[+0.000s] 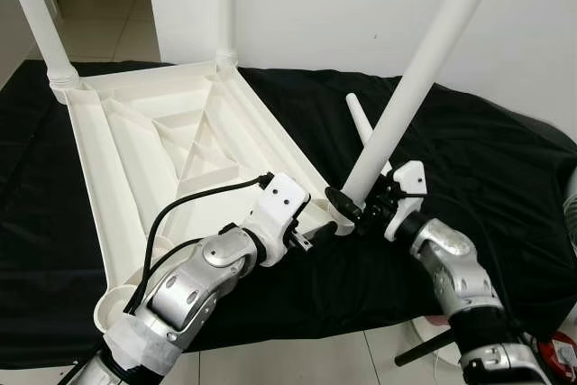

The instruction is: Building children table

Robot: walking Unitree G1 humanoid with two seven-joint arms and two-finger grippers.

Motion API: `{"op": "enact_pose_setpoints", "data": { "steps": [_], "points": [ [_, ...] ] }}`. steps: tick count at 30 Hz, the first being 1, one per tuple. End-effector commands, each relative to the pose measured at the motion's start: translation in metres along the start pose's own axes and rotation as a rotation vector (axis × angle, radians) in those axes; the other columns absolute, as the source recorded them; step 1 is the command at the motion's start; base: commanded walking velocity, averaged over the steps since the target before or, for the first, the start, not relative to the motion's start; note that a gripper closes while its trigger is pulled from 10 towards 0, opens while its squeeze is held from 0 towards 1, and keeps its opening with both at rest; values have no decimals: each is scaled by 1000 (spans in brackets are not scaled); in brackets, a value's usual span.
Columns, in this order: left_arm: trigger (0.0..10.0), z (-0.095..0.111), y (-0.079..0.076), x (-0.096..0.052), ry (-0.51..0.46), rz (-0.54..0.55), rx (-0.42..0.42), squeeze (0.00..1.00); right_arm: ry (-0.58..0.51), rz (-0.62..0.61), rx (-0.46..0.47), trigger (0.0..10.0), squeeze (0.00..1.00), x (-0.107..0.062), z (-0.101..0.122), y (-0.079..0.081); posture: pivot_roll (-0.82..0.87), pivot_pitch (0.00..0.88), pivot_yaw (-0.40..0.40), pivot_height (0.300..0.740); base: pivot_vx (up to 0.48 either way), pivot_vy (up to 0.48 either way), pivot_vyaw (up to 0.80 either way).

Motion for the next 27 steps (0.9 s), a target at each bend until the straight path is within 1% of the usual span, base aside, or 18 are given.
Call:
{"op": "enact_pose_setpoints", "data": {
  "steps": [1,2,3,5,6,8,9,10,13,18,19,21,22,24,27],
  "points": [
    [10000,-1,-7,2,9,-57,8,0,24,18,2,7608,0,-2,-4,-4,61,51,-95,740,0,0,0],
    [10000,0,-7,2,9,-57,9,0,27,25,-3,7608,0,-1,-5,-4,61,51,-95,740,0,0,0],
    [10000,0,-7,2,10,-56,12,0,35,31,-1,3216,0,0,-5,-5,64,49,-94,740,0,0,0],
    [10000,0,-6,2,10,-55,14,0,41,40,2,3216,0,1,-6,-5,65,48,-93,740,0,0,0],
    [10000,0,-6,2,11,-54,16,0,46,45,4,510,0,1,-7,-6,68,44,-95,740,0,0,0],
    [10000,0,-5,2,10,-53,18,0,58,51,11,510,0,2,-9,-7,70,43,-97,740,0,0,0],
    [10000,1,-5,2,9,-53,20,0,68,52,28,0,0,2,-12,-8,72,41,-98,740,0,0,0],
    [10000,1,-5,2,9,-53,20,0,68,52,28,0,0,2,-12,-8,72,41,-98,740,0,0,0],
    [10000,3,-3,3,4,-46,26,0,108,55,66,0,0,1,-24,-8,72,39,-100,740,0,0,0],
    [10000,4,-3,4,0,-47,27,0,123,55,101,0,0,-2,-31,-6,72,39,-100,740,0,0,0],
    [10000,4,-3,4,0,-47,27,0,124,53,102,1294,0,-2,-32,-6,72,39,-100,740,0,0,0],
    [10000,4,-4,4,0,-48,25,0,126,43,107,1294,0,-3,-33,-7,67,42,-97,740,0,0,0],
    [10000,4,-4,4,0,-49,25,0,127,22,114,10000,0,-3,-35,-7,64,45,-95,740,0,0,0],
    [10000,4,-5,4,1,-51,24,0,117,-10,130,10000,0,-2,-36,-5,63,50,-98,740,0,0,0],
    [10000,4,-5,4,2,-51,22,0,114,-47,126,10000,0,-1,-38,-4,58,54,-99,740,0,0,0]
  ]
}}
Point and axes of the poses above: a point about 5 cm out from each wrist's last joint towards the gripper, its own x axis pointing out of the wrist towards the gripper, its own z axis along the axis of the wrist's last joint, y = z × x, the point moved 5 cm from there along x, pointing out of the wrist towards the gripper, and after that the axes turned 2 degrees about x, right-handed, at the moved point
